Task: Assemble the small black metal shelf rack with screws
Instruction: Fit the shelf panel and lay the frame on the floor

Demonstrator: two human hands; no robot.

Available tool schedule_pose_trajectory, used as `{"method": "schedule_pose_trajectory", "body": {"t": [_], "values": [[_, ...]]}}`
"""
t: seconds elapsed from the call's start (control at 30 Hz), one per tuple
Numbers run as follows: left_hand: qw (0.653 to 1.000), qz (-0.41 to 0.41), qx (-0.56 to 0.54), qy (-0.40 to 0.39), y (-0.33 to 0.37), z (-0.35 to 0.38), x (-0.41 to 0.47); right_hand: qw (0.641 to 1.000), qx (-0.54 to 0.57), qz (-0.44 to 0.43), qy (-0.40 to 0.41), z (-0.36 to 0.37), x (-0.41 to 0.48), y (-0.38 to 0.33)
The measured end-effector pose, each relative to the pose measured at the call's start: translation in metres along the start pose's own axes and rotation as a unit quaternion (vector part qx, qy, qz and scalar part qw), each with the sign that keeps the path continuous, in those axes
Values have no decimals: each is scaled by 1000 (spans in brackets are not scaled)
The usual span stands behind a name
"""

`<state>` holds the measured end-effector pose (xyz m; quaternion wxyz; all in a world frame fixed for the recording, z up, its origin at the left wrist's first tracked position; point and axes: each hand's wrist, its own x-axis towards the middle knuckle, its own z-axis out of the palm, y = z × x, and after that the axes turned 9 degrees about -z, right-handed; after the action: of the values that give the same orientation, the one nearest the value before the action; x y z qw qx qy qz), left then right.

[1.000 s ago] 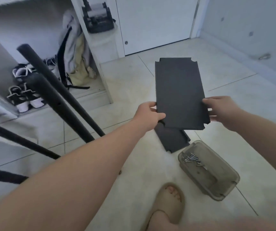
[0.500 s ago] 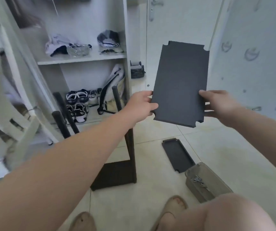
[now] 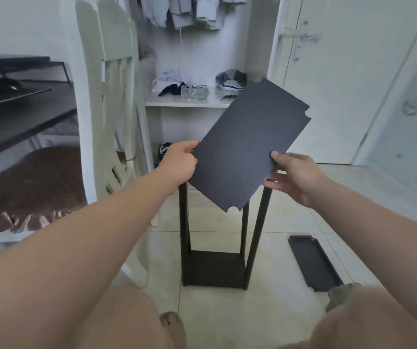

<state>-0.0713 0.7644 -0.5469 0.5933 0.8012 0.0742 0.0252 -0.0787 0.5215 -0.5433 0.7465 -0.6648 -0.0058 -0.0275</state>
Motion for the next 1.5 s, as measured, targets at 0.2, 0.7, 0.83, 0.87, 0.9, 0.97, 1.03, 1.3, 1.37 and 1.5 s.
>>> {"method": "schedule_pose_trajectory", "body": {"t": [0.2, 0.7, 0.83, 0.87, 0.9, 0.97, 1.03, 1.3, 1.37, 1.5], "values": [[993, 14, 51, 109, -7, -19, 23, 997, 67, -8, 22, 40, 23, 13], [991, -110, -77, 8, -40, 76, 16, 958, 245, -47, 141, 52, 65, 58], [966, -160, -204, -20, -37, 91, 31, 953, 280, -23, 116, 50, 71, 65], [953, -171, -249, -17, -34, 94, 35, 951, 290, -14, 104, 51, 69, 65], [942, -173, -287, -10, -33, 98, 39, 950, 298, -6, 91, 52, 68, 65], [928, -166, -333, 13, -31, 105, 45, 953, 295, 5, 68, 53, 67, 68], [918, -160, -362, 27, -31, 109, 51, 960, 273, 9, 53, 53, 69, 70], [897, -193, -396, 43, -33, 102, 68, 974, 201, 26, 100, 36, 78, 71], [893, -206, -397, 43, -35, 98, 70, 974, 198, 20, 112, 31, 78, 69], [885, -236, -399, 35, -41, 90, 68, 981, 166, 19, 100, 28, 74, 71]]}}
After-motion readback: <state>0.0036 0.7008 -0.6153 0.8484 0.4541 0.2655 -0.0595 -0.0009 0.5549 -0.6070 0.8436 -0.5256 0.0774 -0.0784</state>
